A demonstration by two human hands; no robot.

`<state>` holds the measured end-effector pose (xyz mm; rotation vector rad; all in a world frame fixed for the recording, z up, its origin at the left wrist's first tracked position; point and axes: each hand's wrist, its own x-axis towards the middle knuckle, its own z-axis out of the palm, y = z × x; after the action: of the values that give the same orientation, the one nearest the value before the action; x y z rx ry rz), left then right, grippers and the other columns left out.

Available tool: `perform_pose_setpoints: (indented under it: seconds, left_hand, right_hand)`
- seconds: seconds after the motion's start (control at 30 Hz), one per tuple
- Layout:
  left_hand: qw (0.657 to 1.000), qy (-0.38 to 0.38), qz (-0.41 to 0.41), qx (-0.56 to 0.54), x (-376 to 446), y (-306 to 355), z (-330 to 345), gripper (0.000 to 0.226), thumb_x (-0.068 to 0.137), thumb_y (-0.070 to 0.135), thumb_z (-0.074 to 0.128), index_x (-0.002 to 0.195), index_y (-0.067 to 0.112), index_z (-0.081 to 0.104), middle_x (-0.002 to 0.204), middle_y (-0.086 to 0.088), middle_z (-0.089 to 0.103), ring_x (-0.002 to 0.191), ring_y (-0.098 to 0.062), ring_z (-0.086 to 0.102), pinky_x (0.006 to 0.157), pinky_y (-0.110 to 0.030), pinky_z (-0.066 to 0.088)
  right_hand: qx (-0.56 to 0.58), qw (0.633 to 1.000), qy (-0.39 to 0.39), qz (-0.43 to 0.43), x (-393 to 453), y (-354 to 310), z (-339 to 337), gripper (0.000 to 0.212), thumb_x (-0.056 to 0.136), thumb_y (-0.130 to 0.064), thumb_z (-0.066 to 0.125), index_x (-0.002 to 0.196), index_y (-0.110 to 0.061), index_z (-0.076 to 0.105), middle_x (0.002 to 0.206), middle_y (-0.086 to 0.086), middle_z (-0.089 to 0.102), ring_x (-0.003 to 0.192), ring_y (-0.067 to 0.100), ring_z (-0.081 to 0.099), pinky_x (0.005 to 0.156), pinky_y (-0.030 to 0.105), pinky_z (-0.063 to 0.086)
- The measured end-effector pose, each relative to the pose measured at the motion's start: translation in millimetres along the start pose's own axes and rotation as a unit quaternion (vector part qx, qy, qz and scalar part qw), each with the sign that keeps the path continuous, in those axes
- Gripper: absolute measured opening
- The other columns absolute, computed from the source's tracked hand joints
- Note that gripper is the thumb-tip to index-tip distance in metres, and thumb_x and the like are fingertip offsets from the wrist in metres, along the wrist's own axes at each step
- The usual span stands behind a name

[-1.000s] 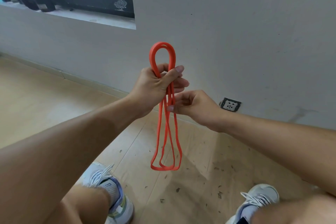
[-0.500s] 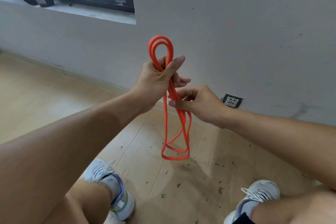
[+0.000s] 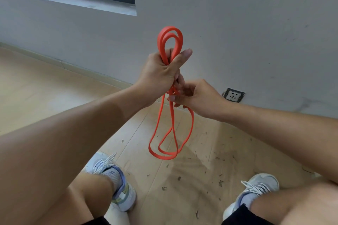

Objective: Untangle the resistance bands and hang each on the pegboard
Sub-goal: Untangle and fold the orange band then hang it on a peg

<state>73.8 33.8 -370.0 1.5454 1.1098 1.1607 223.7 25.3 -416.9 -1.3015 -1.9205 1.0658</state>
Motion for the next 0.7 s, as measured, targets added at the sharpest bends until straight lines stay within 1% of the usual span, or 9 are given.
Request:
perform_pose_setpoints:
  seconds: [0.07, 0.17, 0.23, 0.33, 0.4, 0.47, 0.53, 0.6, 0.7]
  left_hand:
    - [1.0, 0.003, 0.003, 0.001, 0.0, 0.7, -0.3, 0.038, 0.099, 0.038, 0.061, 0.081, 0.007, 0.051, 0.056, -0.01, 0.05, 0.054, -0.024, 0.064, 0.059, -0.028, 0.055]
    - [1.0, 0.004, 0.004, 0.007, -0.3, 1.9, -0.6, 0.037, 0.1, 0.038, 0.06, 0.082, 0.007, 0.051, 0.057, -0.009, 0.048, 0.051, -0.02, 0.061, 0.057, -0.024, 0.052]
    - [1.0, 0.003, 0.001, 0.003, -0.1, 2.9, -0.7, 0.037, 0.1, 0.038, 0.061, 0.082, 0.007, 0.051, 0.057, -0.008, 0.047, 0.049, -0.019, 0.056, 0.055, -0.023, 0.05]
    - [1.0, -0.002, 0.003, -0.01, 0.1, 4.6, 1.0, 0.034, 0.1, 0.036, 0.061, 0.084, 0.008, 0.051, 0.058, -0.01, 0.044, 0.048, -0.021, 0.05, 0.053, -0.024, 0.048]
    - [1.0, -0.005, 0.006, -0.016, -0.1, 5.9, 3.0, 0.034, 0.1, 0.035, 0.061, 0.085, 0.007, 0.051, 0.06, -0.018, 0.04, 0.051, -0.029, 0.046, 0.052, -0.025, 0.047]
    - [1.0, -0.007, 0.008, -0.026, -0.6, 7.6, 3.8, 0.035, 0.101, 0.033, 0.061, 0.086, 0.003, 0.053, 0.064, -0.023, 0.039, 0.056, -0.033, 0.039, 0.051, -0.027, 0.044]
    - [1.0, -0.01, 0.005, -0.026, -1.0, 8.6, 4.0, 0.035, 0.101, 0.033, 0.061, 0.087, 0.002, 0.054, 0.066, -0.027, 0.038, 0.058, -0.035, 0.036, 0.052, -0.027, 0.043]
    - [1.0, -0.014, -0.001, -0.024, -1.8, 8.6, 4.1, 0.031, 0.1, 0.033, 0.061, 0.088, 0.006, 0.053, 0.068, -0.022, 0.04, 0.059, -0.034, 0.036, 0.052, -0.026, 0.044]
    - [1.0, -0.018, -0.006, -0.018, -2.7, 7.2, 4.0, 0.031, 0.1, 0.033, 0.061, 0.087, 0.007, 0.052, 0.068, -0.017, 0.042, 0.058, -0.032, 0.038, 0.052, -0.026, 0.045]
  right_hand:
    - [-0.015, 1.0, 0.017, -0.005, 1.0, 0.7, 0.9, 0.011, 0.096, -0.023, 0.072, 0.105, -0.019, 0.076, 0.091, -0.006, 0.076, 0.089, 0.012, 0.074, 0.085, 0.026, 0.06]
    - [-0.019, 1.0, 0.021, 0.0, 0.8, 1.2, 1.3, 0.018, 0.094, -0.025, 0.074, 0.109, -0.016, 0.078, 0.091, -0.007, 0.076, 0.087, 0.008, 0.074, 0.081, 0.018, 0.056]
    - [-0.017, 1.0, 0.011, 0.001, 0.0, 0.5, 1.5, 0.018, 0.093, -0.024, 0.075, 0.109, -0.017, 0.079, 0.091, -0.008, 0.077, 0.086, 0.008, 0.074, 0.079, 0.016, 0.056]
    - [-0.023, 1.0, 0.003, 0.004, 0.2, -0.6, 0.8, 0.018, 0.09, -0.022, 0.079, 0.107, -0.018, 0.079, 0.09, -0.009, 0.077, 0.086, 0.009, 0.074, 0.081, 0.017, 0.057]
    - [-0.031, 0.999, 0.002, 0.012, 0.5, -0.4, 1.0, 0.02, 0.088, -0.022, 0.081, 0.107, -0.018, 0.08, 0.09, -0.008, 0.077, 0.085, 0.009, 0.074, 0.081, 0.018, 0.057]
    - [-0.043, 0.999, 0.0, 0.023, 1.0, 1.1, 2.2, 0.021, 0.086, -0.023, 0.082, 0.106, -0.016, 0.08, 0.089, -0.006, 0.077, 0.083, 0.01, 0.073, 0.082, 0.023, 0.058]
    - [-0.053, 0.998, -0.001, 0.038, 1.1, 3.4, 3.8, 0.019, 0.086, -0.023, 0.082, 0.103, -0.015, 0.079, 0.086, -0.004, 0.076, 0.081, 0.013, 0.072, 0.082, 0.027, 0.059]
    - [-0.06, 0.997, -0.004, 0.047, 1.0, 5.6, 4.2, 0.017, 0.087, -0.024, 0.081, 0.102, -0.017, 0.079, 0.086, -0.004, 0.075, 0.081, 0.013, 0.072, 0.08, 0.026, 0.059]
    - [-0.076, 0.996, -0.012, 0.04, -0.1, 7.0, 3.4, 0.021, 0.09, -0.023, 0.079, 0.11, -0.018, 0.078, 0.091, -0.006, 0.074, 0.085, 0.011, 0.071, 0.078, 0.02, 0.056]
